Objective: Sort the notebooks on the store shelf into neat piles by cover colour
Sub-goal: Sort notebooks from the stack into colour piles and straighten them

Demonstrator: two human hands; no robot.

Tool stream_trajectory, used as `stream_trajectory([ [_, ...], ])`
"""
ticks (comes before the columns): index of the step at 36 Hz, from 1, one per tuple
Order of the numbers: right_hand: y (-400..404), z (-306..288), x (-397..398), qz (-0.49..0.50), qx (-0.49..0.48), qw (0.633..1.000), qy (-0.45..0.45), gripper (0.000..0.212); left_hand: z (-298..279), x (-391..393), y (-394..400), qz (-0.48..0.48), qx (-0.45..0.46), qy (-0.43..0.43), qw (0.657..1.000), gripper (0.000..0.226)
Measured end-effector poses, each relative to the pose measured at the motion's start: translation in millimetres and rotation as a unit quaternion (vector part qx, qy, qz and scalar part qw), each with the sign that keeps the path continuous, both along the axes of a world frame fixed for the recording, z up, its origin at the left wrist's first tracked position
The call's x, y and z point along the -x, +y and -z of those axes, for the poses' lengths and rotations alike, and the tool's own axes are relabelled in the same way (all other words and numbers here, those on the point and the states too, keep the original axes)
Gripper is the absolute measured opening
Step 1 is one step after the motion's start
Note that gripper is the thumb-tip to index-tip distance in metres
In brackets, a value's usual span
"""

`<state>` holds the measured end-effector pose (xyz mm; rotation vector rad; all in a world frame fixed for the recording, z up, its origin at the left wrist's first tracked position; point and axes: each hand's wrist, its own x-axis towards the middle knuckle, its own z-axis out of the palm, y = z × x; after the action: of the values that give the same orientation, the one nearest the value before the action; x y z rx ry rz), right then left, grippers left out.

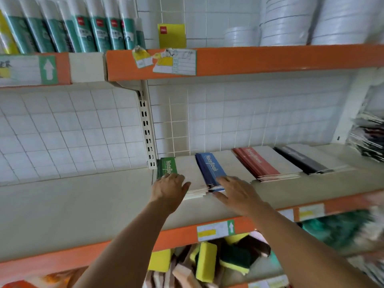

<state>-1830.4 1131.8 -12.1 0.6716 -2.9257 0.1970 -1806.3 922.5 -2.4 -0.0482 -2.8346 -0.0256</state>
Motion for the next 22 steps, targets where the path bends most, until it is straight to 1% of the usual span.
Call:
stream_trajectory([
  [3,31,0,-7,0.026,-0.005,1.0,0.012,0.055,2,1,29,0.028,0.011,-0.019,0.999,0.042],
  [10,113,5,-25,0.085,0.007,0.996,0.009,0.051,7,0,106,0.073,0.034,-0.03,0.996,0.041],
  [14,167,7,-39,0.119,-0.014,0.993,-0.001,0.053,9,-10,159,0.083,0.034,-0.035,0.995,0.043],
  [17,205,8,-50,0.127,-0.007,0.992,-0.003,0.055,14,-16,199,0.09,0.036,-0.049,0.994,0.043],
  [22,267,10,-70,0.132,-0.007,0.991,0.001,0.049,15,-26,260,0.106,0.048,-0.057,0.992,0.042],
])
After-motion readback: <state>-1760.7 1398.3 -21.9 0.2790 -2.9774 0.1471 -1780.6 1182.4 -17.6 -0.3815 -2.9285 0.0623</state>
